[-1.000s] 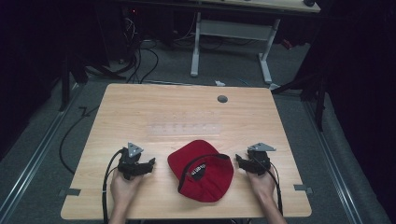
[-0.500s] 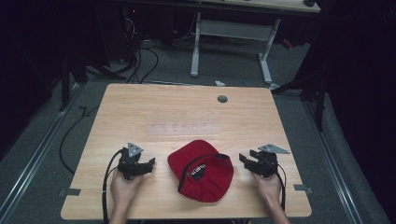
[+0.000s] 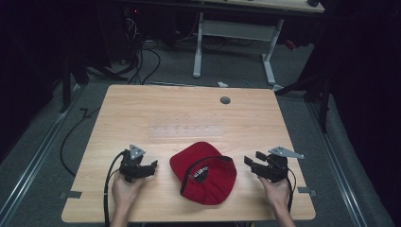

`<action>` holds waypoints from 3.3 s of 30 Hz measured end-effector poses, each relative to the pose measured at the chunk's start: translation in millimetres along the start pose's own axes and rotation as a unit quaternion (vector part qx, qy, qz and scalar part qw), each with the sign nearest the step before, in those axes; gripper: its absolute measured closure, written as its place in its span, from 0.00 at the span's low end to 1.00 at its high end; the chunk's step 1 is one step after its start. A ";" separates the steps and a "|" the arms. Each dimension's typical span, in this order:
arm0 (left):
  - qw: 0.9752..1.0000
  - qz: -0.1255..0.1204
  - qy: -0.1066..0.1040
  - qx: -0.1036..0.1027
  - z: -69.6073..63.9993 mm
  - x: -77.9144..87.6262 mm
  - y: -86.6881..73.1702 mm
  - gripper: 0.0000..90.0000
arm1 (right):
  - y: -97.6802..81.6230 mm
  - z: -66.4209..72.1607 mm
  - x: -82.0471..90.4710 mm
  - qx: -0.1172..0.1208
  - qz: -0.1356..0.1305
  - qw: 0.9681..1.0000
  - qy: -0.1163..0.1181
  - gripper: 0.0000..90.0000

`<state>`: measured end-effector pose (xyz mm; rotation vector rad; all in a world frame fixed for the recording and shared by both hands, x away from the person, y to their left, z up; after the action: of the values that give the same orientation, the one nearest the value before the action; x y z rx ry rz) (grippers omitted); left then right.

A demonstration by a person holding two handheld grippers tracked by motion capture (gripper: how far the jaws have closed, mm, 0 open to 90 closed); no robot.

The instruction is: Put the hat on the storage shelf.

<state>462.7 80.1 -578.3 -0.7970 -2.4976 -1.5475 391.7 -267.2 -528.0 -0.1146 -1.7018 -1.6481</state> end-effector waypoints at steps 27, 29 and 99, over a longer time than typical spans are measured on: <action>1.000 0.003 -0.004 -0.002 -1.6 0.3 -1.2 0.27 | 32.7 55.6 -8.3 0.075 0.013 0.995 0.067 0.31; 1.000 0.003 -0.004 -0.001 -1.6 0.3 -1.2 0.27 | 25.8 58.5 -12.8 0.073 0.021 0.994 0.075 0.30; 1.000 0.009 -0.026 -0.005 -23.0 11.7 -11.7 0.33 | 17.0 42.2 -36.8 0.030 0.022 0.990 0.133 0.94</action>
<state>442.8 60.8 -572.7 -0.8697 -2.5134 -1.5537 408.6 -211.2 -529.8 0.0919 -1.5322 -1.5044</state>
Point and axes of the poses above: each handheld gripper's, and its own axes: x roughly backward along the jaws, y roughly out of its top, z roughly to its left, the point moved 9 cm from there along -x, roughly forward along the jaws, and after that the axes turned 6 degrees about x, right-handed, at the moved point
